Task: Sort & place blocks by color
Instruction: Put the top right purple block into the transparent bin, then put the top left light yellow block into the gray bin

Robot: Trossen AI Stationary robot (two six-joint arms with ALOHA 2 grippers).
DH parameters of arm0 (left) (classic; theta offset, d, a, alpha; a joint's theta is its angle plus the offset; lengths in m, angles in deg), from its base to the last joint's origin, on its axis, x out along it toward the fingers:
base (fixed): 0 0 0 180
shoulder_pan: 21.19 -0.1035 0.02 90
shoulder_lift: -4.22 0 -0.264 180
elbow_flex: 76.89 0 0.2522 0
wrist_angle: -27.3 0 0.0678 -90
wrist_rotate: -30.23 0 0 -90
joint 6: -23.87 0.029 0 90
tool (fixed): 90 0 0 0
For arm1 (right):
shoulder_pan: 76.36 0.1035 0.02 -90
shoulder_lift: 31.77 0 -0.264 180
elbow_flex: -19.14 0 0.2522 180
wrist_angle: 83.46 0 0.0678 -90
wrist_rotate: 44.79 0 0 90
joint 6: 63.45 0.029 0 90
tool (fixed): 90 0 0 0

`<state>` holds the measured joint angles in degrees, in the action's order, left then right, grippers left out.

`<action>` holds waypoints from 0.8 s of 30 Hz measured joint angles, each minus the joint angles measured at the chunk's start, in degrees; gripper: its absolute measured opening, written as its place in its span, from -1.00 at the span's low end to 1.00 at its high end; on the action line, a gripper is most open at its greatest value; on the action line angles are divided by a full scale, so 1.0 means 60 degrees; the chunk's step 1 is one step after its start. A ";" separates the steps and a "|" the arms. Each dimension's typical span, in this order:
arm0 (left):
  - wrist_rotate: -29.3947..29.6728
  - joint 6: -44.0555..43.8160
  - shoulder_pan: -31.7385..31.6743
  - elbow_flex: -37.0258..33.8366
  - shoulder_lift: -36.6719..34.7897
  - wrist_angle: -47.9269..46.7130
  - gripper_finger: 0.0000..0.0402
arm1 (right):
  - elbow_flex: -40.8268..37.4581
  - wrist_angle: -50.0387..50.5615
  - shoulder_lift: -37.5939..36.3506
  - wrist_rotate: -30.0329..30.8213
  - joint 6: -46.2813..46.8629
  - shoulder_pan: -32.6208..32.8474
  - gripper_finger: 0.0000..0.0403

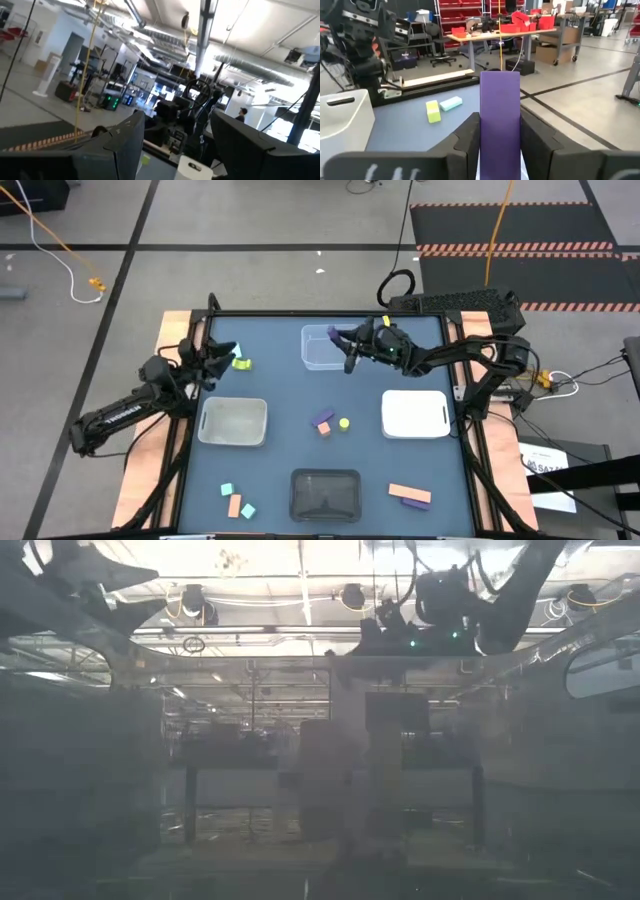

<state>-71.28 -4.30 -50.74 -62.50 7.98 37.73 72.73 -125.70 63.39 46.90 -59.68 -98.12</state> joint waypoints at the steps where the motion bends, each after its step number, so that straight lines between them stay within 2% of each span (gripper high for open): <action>1: 0.0165 0.0010 0.0108 0.0000 0.0187 0.0000 0.14 | 0.0001 0.0000 0.0085 0.0001 0.0000 0.0000 -0.45; 10: 0.1360 0.0236 0.0757 -0.0004 0.2077 0.0154 0.14 | 0.0005 0.0015 0.0505 0.0012 0.0007 0.0000 -0.15; 18: 0.1525 0.0264 0.1125 0.0529 0.4066 -0.0260 0.14 | 0.0008 -0.0240 0.0505 0.0034 0.0007 0.0000 0.14; 21: 0.1796 0.0887 0.1247 0.1239 0.4960 -0.1157 0.14 | 0.0008 -0.0272 0.0505 0.0034 0.0007 0.0000 0.21; 24: 0.1961 0.1891 0.1289 0.2082 0.5830 -0.2729 0.14 | 0.0008 -0.0270 0.0505 0.0034 0.0010 0.0000 0.22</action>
<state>-59.51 7.05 -43.00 -50.01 42.96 21.35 72.78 -127.32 66.42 47.10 -59.62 -98.12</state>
